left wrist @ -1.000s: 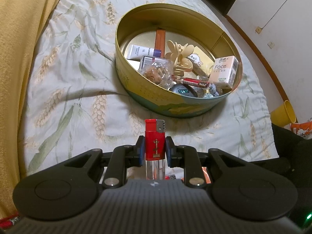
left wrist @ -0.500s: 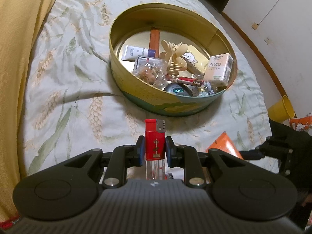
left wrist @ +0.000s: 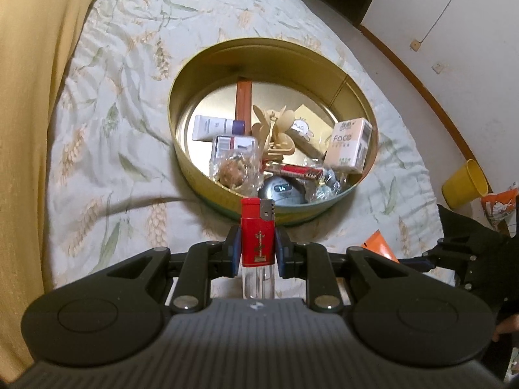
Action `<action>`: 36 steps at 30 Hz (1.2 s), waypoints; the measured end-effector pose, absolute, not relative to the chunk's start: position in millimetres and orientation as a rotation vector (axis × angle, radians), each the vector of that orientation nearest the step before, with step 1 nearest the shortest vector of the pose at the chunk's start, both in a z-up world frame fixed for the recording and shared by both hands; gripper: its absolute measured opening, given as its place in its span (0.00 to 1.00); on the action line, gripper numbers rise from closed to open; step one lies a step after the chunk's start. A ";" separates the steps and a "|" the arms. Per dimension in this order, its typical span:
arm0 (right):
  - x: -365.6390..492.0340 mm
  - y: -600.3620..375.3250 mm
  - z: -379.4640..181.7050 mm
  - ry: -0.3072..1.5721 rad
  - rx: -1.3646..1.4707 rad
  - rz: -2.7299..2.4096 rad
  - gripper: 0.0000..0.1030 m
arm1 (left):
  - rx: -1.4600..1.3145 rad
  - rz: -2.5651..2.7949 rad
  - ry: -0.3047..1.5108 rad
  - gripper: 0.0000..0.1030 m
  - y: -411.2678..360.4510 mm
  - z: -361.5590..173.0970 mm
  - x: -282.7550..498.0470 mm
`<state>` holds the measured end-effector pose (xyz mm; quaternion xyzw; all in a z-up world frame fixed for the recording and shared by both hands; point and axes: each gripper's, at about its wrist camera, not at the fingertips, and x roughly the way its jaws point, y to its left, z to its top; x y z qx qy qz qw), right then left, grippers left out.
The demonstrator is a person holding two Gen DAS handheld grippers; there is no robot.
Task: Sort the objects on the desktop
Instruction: 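Carry the held red lighter into the tin and open the left gripper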
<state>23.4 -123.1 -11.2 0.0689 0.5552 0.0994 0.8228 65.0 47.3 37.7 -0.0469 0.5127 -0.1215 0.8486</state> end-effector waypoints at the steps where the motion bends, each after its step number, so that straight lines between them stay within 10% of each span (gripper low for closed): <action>1: 22.9 -125.5 -11.7 1.181 0.152 0.210 0.37 | -0.094 -0.255 1.081 0.24 46.7 39.0 66.8; 23: 19.8 -149.0 -10.8 1.167 0.214 0.167 0.37 | -0.011 -0.257 0.951 0.25 27.7 73.4 162.4; 27: 20.8 -147.0 -8.2 1.164 0.211 0.167 0.37 | -0.018 -0.233 0.930 0.62 32.4 74.8 168.9; 36: 22.4 -146.7 -3.0 1.151 0.215 0.160 0.37 | -0.038 -0.363 0.978 0.78 47.1 58.5 145.2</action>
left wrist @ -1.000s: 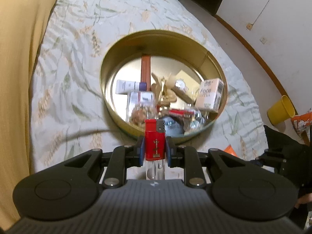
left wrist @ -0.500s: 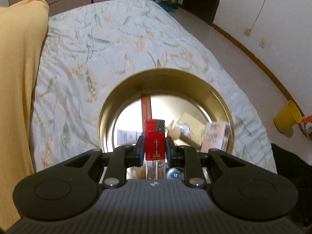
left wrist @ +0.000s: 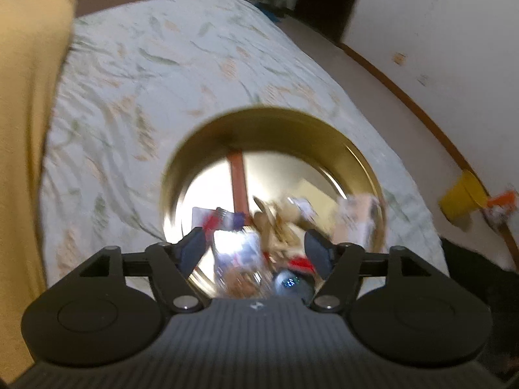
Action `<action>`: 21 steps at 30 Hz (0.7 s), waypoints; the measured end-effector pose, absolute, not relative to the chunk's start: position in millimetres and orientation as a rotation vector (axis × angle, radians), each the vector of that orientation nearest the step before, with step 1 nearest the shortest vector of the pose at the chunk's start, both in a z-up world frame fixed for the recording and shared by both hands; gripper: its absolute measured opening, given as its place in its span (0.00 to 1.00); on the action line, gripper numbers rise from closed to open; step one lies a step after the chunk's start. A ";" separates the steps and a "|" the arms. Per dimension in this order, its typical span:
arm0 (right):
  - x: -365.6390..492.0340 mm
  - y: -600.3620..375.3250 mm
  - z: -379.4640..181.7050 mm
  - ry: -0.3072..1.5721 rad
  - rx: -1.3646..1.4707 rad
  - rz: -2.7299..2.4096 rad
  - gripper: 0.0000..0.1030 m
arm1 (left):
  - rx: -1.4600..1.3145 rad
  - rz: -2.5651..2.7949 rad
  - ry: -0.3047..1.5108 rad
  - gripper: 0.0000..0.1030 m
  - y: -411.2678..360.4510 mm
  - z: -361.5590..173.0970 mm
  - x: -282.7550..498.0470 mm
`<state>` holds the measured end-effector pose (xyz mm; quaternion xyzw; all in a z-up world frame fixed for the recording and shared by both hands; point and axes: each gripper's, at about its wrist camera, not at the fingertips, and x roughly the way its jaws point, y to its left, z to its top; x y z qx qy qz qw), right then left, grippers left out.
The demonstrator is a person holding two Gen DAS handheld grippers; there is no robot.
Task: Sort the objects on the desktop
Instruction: 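Carry the held red lighter into the tin and open the left gripper, then move the left gripper to the last red lighter and grasp it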
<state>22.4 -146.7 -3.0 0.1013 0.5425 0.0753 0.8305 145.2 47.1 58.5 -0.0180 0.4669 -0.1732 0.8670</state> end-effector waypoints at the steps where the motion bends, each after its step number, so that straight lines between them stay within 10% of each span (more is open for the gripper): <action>1: 22.5 -147.1 -2.4 1.149 0.217 0.159 0.37 | -0.025 -0.390 0.978 0.79 47.6 55.7 141.4; 21: 20.9 -145.1 -0.4 1.150 0.216 0.160 0.37 | 0.460 -1.010 1.041 0.89 5.1 -8.4 31.3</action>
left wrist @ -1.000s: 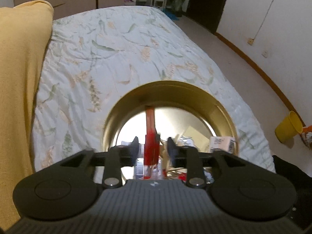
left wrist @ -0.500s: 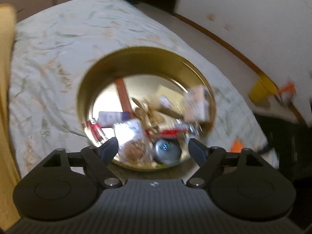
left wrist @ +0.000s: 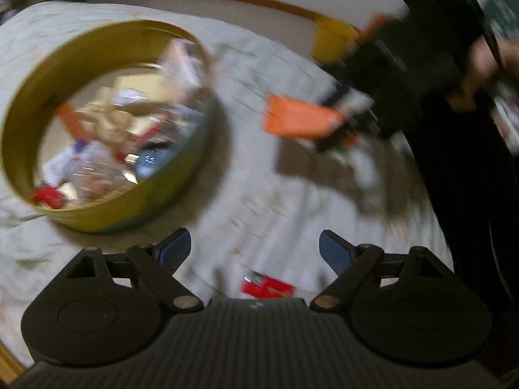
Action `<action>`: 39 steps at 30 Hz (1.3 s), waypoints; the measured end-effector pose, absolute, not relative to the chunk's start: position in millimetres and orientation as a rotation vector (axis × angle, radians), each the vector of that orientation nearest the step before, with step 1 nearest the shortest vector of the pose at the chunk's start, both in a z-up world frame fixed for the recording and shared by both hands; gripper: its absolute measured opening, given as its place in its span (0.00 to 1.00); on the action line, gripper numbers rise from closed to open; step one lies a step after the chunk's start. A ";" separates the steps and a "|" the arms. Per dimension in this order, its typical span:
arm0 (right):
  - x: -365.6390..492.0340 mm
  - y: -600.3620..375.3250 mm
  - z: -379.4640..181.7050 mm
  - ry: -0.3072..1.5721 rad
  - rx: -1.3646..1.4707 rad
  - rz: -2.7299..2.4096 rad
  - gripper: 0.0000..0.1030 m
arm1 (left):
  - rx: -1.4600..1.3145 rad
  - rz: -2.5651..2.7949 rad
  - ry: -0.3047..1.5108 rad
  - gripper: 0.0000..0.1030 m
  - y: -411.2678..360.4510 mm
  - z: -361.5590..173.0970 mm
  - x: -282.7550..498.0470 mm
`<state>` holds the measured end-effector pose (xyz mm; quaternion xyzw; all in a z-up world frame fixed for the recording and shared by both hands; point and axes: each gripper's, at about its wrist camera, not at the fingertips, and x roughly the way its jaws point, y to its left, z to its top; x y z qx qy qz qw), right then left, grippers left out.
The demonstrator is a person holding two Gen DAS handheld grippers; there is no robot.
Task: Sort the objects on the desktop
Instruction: 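Move the left gripper to the last red lighter and grasp it, then carry the orange tube into the tin and open the right gripper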
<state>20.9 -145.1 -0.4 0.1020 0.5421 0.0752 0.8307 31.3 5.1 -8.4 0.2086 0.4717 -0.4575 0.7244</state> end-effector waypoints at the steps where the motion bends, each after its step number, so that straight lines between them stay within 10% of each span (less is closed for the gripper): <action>1: 21.0 -144.6 -0.9 1.150 0.217 0.159 0.37 | 0.493 -1.025 1.048 0.89 2.2 -13.1 26.7; 39: 15.6 -135.2 -0.2 1.162 0.214 0.147 0.37 | 0.563 -0.910 1.063 0.81 -19.6 -48.4 2.1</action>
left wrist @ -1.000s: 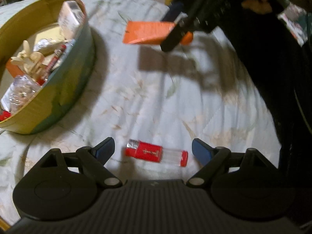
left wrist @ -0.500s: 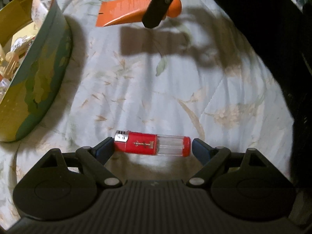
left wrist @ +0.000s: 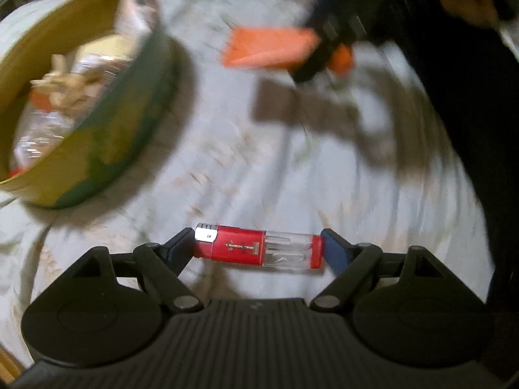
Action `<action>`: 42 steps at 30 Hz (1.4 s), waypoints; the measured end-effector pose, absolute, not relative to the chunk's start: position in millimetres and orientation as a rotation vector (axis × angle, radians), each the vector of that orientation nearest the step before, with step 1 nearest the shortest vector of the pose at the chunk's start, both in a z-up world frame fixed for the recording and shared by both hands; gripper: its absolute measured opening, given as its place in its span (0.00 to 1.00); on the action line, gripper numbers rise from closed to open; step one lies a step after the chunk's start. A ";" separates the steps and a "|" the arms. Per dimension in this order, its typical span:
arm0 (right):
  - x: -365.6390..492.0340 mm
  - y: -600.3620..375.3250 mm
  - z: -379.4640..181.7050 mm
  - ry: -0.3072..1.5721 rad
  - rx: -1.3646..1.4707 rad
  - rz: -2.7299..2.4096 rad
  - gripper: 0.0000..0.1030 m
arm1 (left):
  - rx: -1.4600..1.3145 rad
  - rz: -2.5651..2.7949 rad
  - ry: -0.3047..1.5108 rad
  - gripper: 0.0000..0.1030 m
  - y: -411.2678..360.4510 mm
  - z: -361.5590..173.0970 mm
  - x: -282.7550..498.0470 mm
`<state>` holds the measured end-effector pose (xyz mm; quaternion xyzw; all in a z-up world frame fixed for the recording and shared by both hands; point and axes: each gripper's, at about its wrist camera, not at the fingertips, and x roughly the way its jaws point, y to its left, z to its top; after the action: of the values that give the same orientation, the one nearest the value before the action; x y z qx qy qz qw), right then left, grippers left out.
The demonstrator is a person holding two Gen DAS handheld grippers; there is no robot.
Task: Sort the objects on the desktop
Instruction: 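Carry the orange tube into the tin and open the right gripper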
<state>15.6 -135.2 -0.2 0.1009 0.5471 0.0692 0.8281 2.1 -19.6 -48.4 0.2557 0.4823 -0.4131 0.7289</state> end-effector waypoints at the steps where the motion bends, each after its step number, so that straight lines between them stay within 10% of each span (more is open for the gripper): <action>1: 15.5 -135.8 0.4 1.160 0.214 0.145 0.37 | 0.516 -0.877 1.056 0.81 -18.7 -42.0 7.0; 18: 24.6 -148.7 15.9 1.126 0.220 0.101 0.37 | -0.137 -0.293 1.166 0.81 28.0 -2.7 55.3; 42: 153.3 -139.7 60.8 1.030 0.207 0.069 0.37 | -0.131 -0.302 1.165 0.81 26.2 -6.2 32.5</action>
<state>153.3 -139.7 60.8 0.0989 0.4915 0.0331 0.8646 32.5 26.2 -6.2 -0.0615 0.5476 -0.1418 0.8224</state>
